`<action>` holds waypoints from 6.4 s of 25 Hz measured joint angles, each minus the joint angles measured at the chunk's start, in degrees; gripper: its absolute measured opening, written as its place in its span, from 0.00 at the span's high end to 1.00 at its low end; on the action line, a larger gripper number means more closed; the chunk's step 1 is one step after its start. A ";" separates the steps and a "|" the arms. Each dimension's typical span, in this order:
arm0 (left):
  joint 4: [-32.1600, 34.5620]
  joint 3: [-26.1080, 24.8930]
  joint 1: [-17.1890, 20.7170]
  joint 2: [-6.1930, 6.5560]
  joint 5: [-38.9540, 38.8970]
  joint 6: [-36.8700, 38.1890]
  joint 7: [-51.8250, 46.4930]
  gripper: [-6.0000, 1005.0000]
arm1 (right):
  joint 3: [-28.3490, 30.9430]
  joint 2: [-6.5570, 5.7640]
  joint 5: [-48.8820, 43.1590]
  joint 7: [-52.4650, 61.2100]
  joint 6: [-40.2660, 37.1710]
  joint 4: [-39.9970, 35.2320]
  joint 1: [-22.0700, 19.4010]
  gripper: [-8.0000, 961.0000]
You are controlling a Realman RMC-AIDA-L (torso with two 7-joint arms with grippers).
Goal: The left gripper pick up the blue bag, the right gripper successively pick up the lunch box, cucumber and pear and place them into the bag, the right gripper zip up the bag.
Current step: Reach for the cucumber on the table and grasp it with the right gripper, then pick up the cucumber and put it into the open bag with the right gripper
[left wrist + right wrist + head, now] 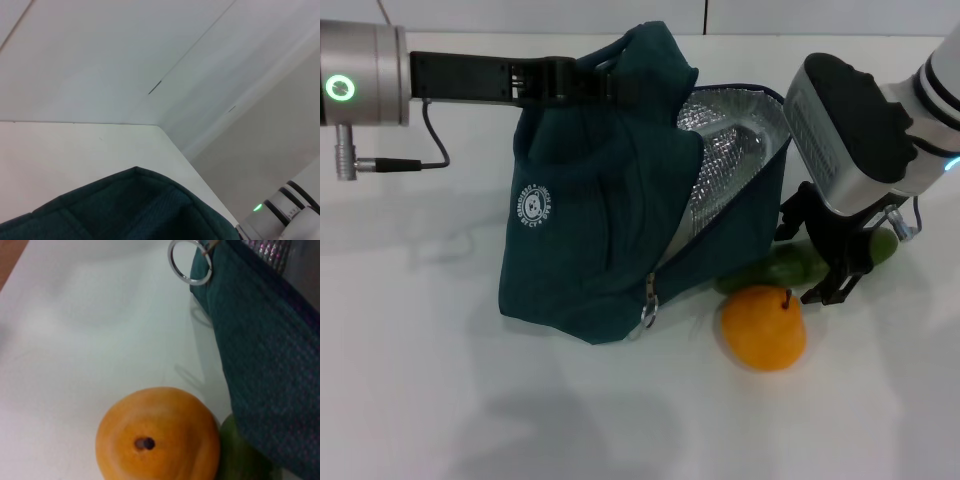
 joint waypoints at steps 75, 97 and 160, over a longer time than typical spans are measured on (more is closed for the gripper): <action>-0.53 -0.21 0.94 -0.13 -2.19 0.18 0.92 0.94 | 35.97 -0.66 19.44 5.65 -7.92 -28.98 -21.12 0.43; -0.55 -0.25 0.01 -0.12 -2.99 -0.32 1.10 0.95 | 26.92 -0.70 49.78 -13.40 1.57 3.58 -16.43 0.43; -3.60 -1.15 0.52 -0.02 -5.37 -2.37 3.12 0.95 | 19.38 -0.69 36.69 -5.31 7.40 -8.06 -20.18 0.18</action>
